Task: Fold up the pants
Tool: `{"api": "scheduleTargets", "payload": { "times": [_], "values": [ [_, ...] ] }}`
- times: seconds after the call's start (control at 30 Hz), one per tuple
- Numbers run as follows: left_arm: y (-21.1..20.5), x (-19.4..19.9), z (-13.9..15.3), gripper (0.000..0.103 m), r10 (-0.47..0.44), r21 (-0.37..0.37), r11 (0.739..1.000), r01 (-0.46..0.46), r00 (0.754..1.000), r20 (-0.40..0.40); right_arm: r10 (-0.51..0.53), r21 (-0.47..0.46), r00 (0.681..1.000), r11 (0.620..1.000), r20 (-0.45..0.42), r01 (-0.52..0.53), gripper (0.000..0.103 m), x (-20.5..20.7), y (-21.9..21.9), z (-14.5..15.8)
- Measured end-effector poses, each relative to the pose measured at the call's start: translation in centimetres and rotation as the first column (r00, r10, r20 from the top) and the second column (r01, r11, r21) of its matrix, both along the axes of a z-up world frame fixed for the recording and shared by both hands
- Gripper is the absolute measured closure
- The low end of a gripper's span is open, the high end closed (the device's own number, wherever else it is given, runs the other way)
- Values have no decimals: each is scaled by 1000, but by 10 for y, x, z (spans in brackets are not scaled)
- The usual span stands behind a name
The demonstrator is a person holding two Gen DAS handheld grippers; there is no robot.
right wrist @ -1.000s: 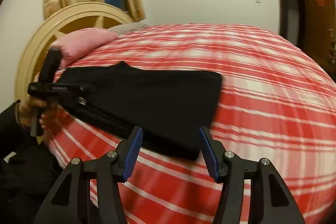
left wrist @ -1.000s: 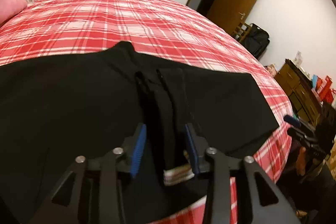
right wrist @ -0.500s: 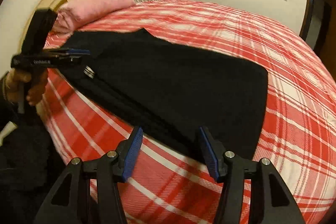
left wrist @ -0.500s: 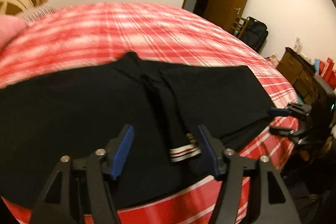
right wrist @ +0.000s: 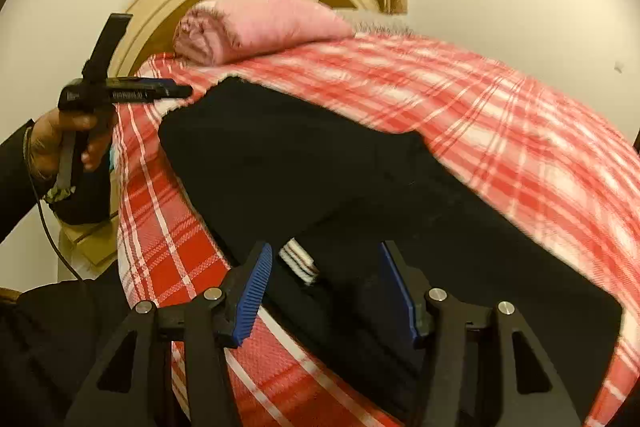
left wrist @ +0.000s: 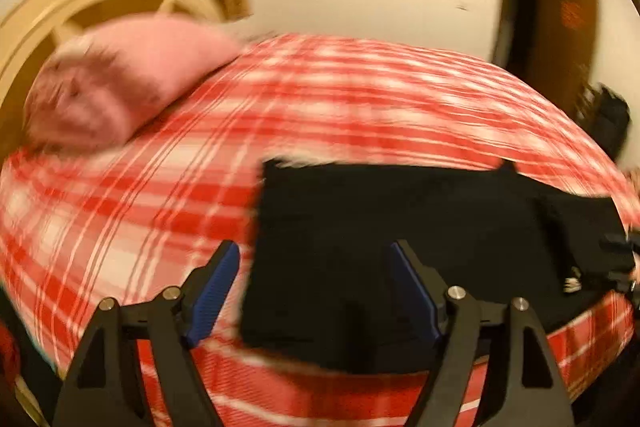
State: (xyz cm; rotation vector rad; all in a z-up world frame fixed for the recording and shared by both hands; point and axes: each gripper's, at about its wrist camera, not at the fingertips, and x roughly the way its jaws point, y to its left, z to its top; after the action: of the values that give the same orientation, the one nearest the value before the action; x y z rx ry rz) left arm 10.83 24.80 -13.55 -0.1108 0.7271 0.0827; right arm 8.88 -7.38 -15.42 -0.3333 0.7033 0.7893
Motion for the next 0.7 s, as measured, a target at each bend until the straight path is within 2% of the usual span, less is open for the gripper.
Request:
{"api": "scheduleTargets", "payload": {
  "times": [0.1,0.17,0.27,0.43,0.53,0.7],
  "values": [
    [32,-2,-22,23,46,-126,991,-50,998,-38,-10,-44,997,999,-79,7,46,9,5,-23],
    [40,-1,-35,24,49,-191,980,-59,997,-55,-32,-73,998,997,-58,28,46,7,2,-30],
    [34,5,-48,25,17,-254,967,-31,998,-56,-31,-66,996,998,-86,25,46,5,-3,-27],
    [27,15,-53,25,-10,-246,969,-2,999,-46,-41,-68,996,997,-77,35,46,0,-8,-23],
    [27,14,-50,38,-27,-252,968,15,999,-43,-40,-45,997,998,-61,37,46,-7,-10,-20],
    [27,14,-49,42,-32,-251,968,23,999,-35,-48,-40,998,998,-29,47,46,-8,-6,-15]
  ]
}}
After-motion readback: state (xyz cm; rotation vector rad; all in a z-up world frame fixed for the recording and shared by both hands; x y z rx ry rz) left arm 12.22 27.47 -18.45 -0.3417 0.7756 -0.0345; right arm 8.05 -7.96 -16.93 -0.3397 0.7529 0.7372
